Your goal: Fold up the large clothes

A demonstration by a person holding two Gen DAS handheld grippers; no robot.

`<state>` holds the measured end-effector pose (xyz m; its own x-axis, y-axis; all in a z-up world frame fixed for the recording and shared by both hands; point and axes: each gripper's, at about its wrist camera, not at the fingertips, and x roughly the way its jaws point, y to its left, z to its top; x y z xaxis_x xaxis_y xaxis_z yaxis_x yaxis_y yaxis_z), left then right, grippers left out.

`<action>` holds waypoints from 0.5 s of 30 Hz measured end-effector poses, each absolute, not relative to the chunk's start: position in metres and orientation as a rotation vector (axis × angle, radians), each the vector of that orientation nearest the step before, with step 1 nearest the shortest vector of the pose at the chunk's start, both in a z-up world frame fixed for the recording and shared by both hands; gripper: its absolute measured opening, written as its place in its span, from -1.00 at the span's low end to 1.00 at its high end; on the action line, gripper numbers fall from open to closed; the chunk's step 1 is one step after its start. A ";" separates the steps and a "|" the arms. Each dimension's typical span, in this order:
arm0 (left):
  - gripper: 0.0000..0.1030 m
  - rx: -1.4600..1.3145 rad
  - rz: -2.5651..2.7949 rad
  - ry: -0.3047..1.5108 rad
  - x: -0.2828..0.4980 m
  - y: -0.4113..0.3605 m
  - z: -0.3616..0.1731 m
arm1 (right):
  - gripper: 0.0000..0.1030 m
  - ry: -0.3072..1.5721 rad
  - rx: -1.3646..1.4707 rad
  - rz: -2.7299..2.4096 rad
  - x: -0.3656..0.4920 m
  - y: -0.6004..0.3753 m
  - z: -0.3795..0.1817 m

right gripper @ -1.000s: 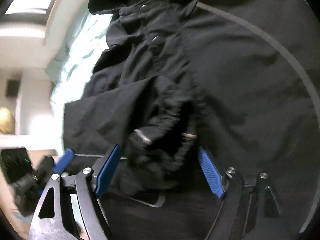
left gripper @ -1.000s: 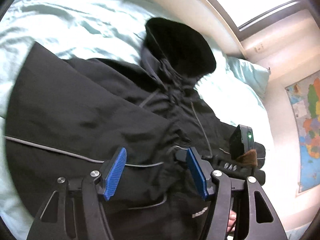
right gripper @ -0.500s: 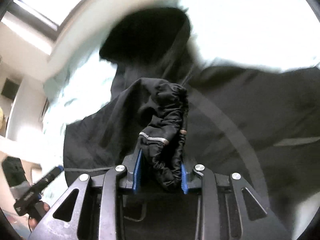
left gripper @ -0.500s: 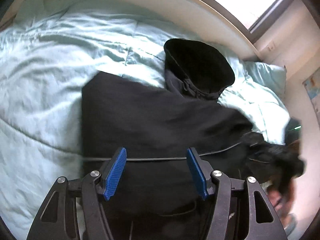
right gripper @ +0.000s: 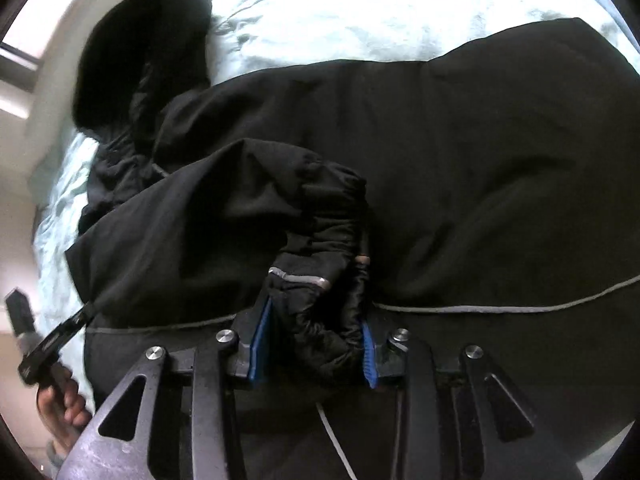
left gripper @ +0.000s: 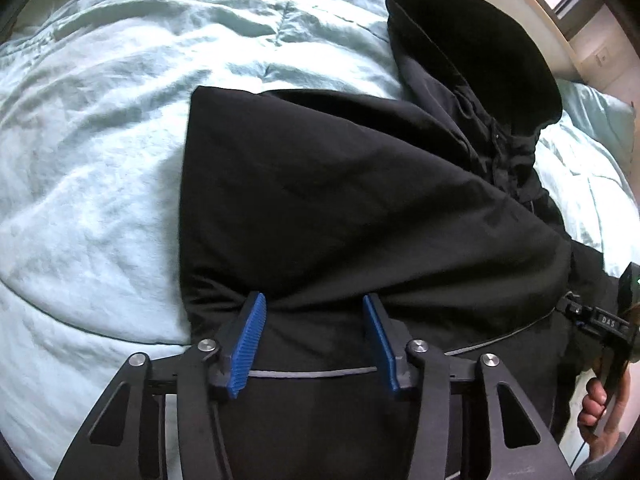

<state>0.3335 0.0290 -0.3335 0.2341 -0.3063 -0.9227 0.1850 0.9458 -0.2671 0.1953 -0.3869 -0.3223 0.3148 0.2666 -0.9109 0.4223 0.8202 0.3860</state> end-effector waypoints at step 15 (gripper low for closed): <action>-0.01 0.012 -0.419 1.273 0.289 -0.020 -0.314 | 0.23 1.221 0.263 -0.172 0.199 -0.327 -0.258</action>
